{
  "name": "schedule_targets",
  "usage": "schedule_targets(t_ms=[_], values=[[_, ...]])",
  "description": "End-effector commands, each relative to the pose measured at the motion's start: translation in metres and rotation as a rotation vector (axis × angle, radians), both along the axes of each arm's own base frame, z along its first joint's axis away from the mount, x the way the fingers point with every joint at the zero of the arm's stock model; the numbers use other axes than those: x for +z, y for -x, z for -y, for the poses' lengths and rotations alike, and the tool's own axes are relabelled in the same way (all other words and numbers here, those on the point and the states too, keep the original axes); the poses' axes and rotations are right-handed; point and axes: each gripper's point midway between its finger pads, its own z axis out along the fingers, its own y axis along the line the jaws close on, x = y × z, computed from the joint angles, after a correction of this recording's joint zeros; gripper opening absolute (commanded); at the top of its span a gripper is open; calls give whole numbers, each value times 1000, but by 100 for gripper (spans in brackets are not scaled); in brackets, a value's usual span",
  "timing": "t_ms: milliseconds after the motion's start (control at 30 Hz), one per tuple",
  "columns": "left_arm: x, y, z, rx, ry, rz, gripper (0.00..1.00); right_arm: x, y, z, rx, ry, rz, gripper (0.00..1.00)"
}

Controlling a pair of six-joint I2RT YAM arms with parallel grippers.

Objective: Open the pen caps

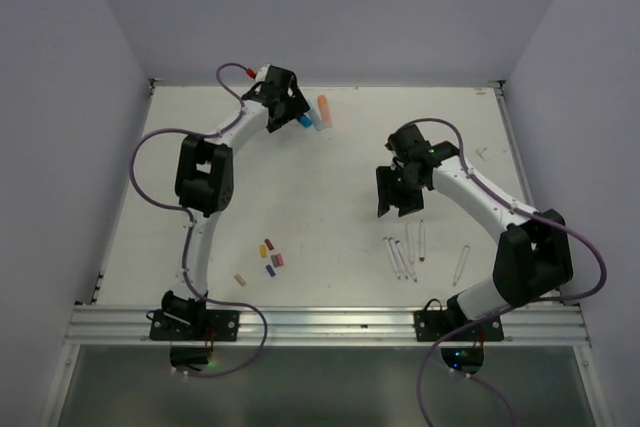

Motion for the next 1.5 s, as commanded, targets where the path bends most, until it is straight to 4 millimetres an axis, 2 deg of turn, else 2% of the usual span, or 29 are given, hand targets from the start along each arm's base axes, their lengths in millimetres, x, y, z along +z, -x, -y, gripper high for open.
schedule_targets(t_ms=[0, 67, 100, 133, 167, 200, 233, 267, 300, 333, 400, 433, 467, 500, 533, 567, 633, 700, 733, 767, 1000, 1033, 1233, 1467], values=[[35, -17, 2, -24, 115, 129, 89, 8, -50, -31, 19, -104, 129, 57], [28, -16, -5, -14, 130, 114, 89, -2, -70, -40, 13, -111, 141, 57], [23, -17, -11, -17, 126, 104, 88, 4, -83, -47, 11, -126, 162, 57], [28, -22, -13, -16, 125, 115, 87, 5, -90, -53, 11, -142, 161, 57], [18, -24, -14, -13, 120, 95, 87, 5, -94, -57, 11, -146, 157, 57], [16, -26, -11, -28, 138, 90, 87, 6, -105, -64, 14, -155, 159, 57], [21, -33, -8, -39, 156, 108, 87, 8, -109, -67, 15, -165, 160, 57], [16, -37, -7, -42, 165, 114, 86, 8, -111, -71, 21, -173, 161, 57], [23, -41, 7, -90, 224, 144, 83, 10, -116, -74, 21, -177, 171, 57], [21, -41, 9, -98, 242, 149, 82, 10, -117, -75, 20, -182, 172, 57], [32, -47, 15, -120, 287, 211, 80, 10, -117, -75, 21, -182, 172, 57], [28, -43, 16, -123, 304, 212, 78, 10, -117, -73, 23, -177, 174, 57], [45, -51, 23, -157, 366, 296, 74, 7, -114, -71, 23, -164, 168, 57], [39, -49, 22, -161, 389, 300, 70, 7, -112, -68, 23, -157, 169, 57], [42, -51, 25, -171, 412, 323, 67, 9, -110, -66, 28, -152, 175, 57], [49, -54, 30, -198, 459, 357, 57, 5, -104, -63, 30, -144, 163, 57], [46, -60, 38, -236, 502, 376, 46, 5, -100, -59, 31, -132, 169, 57], [51, -63, 47, -268, 554, 389, 36, 1, -95, -55, 32, -119, 159, 57], [43, -65, 49, -270, 565, 380, 33, 0, -94, -54, 35, -117, 158, 57], [46, -65, 51, -282, 583, 390, 28, -1, -92, -53, 35, -115, 156, 57], [41, -69, 44, -254, 562, 393, 21, -1, -93, -54, 34, -114, 158, 58], [35, -69, 42, -249, 562, 383, 17, 0, -94, -54, 37, -117, 160, 58], [22, -71, 30, -220, 543, 354, 10, 1, -95, -55, 46, -118, 166, 58], [2, -66, 22, -211, 525, 317, 7, 1, -92, -54, 48, -122, 166, 58]])
